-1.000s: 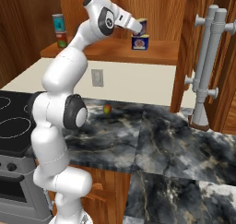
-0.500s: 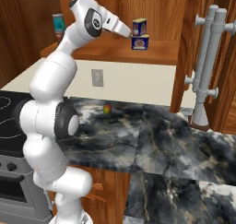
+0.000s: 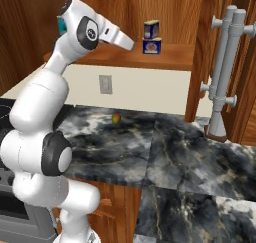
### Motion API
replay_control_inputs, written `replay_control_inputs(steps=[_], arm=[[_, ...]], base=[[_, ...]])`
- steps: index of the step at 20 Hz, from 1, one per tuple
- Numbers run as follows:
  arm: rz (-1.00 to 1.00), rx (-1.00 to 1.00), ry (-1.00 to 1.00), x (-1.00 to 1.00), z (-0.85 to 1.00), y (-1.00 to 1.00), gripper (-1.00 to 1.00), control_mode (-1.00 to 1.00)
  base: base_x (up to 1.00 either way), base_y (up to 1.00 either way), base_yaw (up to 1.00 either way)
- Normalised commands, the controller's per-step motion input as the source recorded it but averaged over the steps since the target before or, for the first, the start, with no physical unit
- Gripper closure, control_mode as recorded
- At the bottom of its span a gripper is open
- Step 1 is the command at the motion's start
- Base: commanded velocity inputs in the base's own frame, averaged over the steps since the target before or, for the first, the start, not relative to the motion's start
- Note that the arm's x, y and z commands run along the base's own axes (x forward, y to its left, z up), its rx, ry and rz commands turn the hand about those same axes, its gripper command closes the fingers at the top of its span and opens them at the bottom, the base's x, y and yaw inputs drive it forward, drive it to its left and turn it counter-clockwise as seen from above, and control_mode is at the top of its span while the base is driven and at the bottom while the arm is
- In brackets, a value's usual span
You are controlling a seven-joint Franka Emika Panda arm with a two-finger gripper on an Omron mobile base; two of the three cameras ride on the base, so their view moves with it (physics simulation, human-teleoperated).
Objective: Stack two cans on top of the other two cans in the cabinet.
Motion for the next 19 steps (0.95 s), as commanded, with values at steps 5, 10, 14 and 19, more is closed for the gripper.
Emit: replay_control_inputs(steps=[5,10,14,19], arm=[[0.02,0.0,0.02,-0.9,-0.11,0.0,-1.0,-1.0],[0.11,-0.01,0.0,-0.93,-0.25,0.11,-1.0,-1.0],[0.22,0.0,0.0,-0.9,-0.38,0.31,-1.0,-1.0],[0.24,0.0,-0.01,-0.83,-0.54,0.38,-1.0,-1.0]], base=[[0.0,0.0,0.0],[0.0,0.0,0.0],[0.0,0.0,0.0],[0.0,0.0,0.0]])
